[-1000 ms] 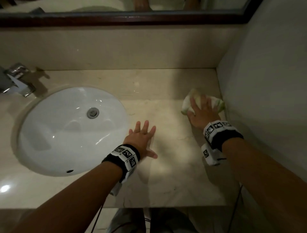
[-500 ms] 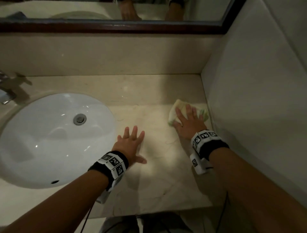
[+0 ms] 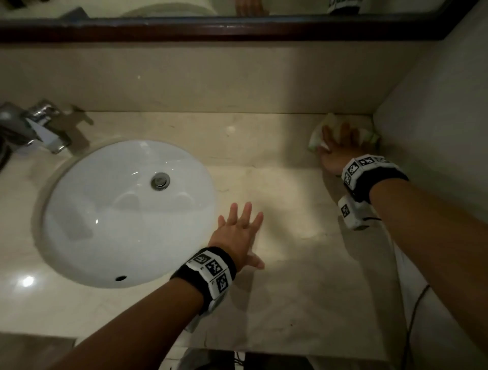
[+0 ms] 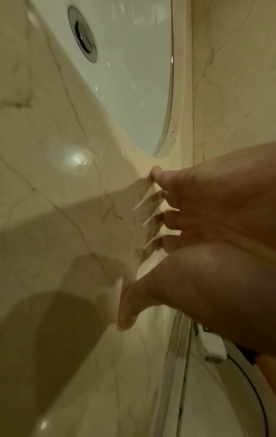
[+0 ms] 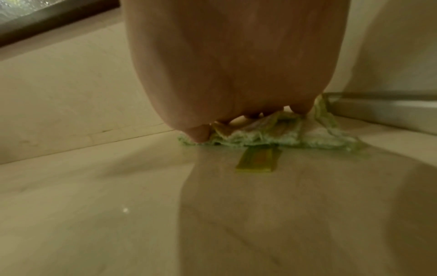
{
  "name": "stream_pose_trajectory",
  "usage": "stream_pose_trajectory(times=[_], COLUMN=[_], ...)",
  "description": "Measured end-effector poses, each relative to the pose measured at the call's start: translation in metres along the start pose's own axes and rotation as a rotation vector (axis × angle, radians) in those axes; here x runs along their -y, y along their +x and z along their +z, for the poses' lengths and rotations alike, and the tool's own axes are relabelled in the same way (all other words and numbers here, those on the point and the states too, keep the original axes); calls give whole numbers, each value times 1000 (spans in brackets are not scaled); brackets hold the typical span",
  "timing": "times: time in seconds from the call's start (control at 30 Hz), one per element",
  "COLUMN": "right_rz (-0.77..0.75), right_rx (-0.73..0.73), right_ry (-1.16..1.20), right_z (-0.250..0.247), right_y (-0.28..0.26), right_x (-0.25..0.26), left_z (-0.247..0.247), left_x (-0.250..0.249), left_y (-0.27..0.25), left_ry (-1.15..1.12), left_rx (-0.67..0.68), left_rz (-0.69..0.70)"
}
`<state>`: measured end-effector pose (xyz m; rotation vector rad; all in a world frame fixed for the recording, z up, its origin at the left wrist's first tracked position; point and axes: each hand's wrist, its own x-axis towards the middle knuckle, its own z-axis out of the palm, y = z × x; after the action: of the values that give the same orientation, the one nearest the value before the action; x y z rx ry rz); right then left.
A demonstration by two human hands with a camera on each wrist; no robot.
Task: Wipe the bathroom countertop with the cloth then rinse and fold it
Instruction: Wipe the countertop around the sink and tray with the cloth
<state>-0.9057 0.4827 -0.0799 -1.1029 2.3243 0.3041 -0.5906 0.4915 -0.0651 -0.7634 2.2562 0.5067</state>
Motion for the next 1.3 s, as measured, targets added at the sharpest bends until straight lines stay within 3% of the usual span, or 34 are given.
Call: stream_pose_trajectory(times=[0.13, 0.3, 0.47, 0.57, 0.77, 1.3], right_rz=[-28, -116, -213, -198, -177, -100], right_rx=[-38, -164, -199, -207, -120, 59], right_ry=[-10, -77, -72, -107, -110, -60], right_z=[4, 49, 88, 95, 82, -4], right_y=[-22, -59, -114, -126, -112, -5], right_x=[7, 16, 27, 29, 30, 57], left_z=[-1, -1, -1, 1, 2, 3], left_x=[0, 2, 2, 2, 2, 3], left_y=[-1, -3, -5, -4, -4, 1], left_ry=[-13, -48, -26, -20, -13, -41], left_rx=[-6, -21, -19, -33, -55, -23], left_rz=[1, 16, 27, 29, 31, 31])
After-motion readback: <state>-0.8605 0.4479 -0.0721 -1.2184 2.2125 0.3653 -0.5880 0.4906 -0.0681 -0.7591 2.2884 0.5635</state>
